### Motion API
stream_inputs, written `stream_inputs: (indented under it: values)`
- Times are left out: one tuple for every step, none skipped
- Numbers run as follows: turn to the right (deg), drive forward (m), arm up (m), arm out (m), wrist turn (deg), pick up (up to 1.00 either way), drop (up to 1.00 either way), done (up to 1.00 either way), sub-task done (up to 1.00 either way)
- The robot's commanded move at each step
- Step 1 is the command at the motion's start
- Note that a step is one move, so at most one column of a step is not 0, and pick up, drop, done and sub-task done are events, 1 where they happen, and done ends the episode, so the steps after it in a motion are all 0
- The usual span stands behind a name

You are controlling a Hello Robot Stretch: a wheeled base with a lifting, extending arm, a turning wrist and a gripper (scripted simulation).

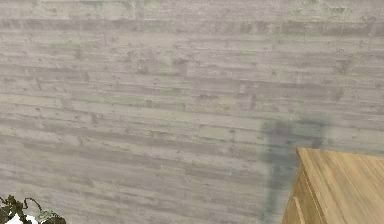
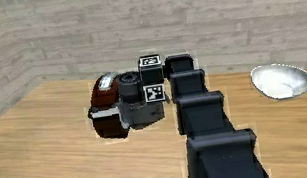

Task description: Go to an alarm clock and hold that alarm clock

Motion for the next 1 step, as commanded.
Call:
stream_inputs:
  values:
    - [0.0, 0.00, 0.00, 0.00, 0.0, 0.00, 0.00, 1.00, 0.00]
